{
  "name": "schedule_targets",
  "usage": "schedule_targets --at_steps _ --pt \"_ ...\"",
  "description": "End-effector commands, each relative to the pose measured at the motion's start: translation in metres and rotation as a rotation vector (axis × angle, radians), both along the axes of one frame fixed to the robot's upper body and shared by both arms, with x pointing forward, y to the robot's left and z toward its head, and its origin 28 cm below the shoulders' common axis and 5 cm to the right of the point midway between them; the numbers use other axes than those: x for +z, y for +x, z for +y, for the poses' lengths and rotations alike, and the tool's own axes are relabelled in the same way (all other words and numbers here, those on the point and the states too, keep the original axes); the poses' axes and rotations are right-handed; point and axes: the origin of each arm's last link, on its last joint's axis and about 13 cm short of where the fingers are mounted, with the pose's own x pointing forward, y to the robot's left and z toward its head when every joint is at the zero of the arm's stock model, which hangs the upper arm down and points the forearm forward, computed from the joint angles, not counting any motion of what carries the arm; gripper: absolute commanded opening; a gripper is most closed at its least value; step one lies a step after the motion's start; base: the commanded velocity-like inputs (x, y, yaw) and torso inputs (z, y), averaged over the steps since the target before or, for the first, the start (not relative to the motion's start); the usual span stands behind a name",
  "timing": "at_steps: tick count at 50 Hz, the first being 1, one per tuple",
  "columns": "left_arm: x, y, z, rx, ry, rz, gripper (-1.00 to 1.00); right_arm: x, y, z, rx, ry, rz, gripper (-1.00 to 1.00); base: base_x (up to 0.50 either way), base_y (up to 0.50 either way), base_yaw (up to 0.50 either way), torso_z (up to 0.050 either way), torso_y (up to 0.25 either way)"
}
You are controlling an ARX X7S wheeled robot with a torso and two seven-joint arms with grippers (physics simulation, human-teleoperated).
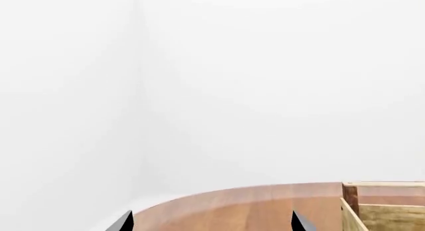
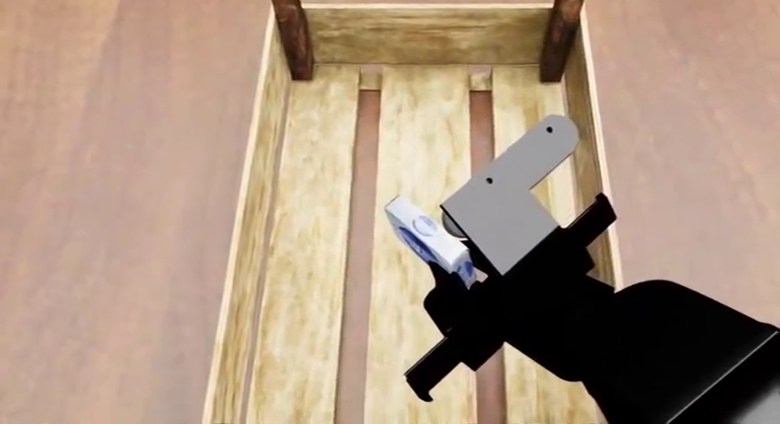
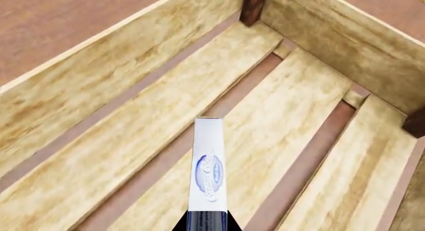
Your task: Pick up the cream cheese and put it in the tray.
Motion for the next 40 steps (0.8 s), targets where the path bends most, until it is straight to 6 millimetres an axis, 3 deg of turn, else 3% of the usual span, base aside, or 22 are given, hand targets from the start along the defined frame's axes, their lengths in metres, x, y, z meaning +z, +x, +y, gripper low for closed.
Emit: schedule_targets --at_steps 1,40 --pt "0.0004 -0.0002 0.0003 0.002 -0.001 -0.001 1.00 0.0034 0.0018 0.0013 0.006 0.000 -0.019 -1.00 0.00 0.00 0.00 0.000 -0.062" --pt "0.0004 0.0009 0.0007 0.003 -0.001 -0.003 1.00 0.0036 0.0046 0.0093 0.029 0.002 -0.024 -1.00 0.00 0.00 0.00 0.000 -0.062"
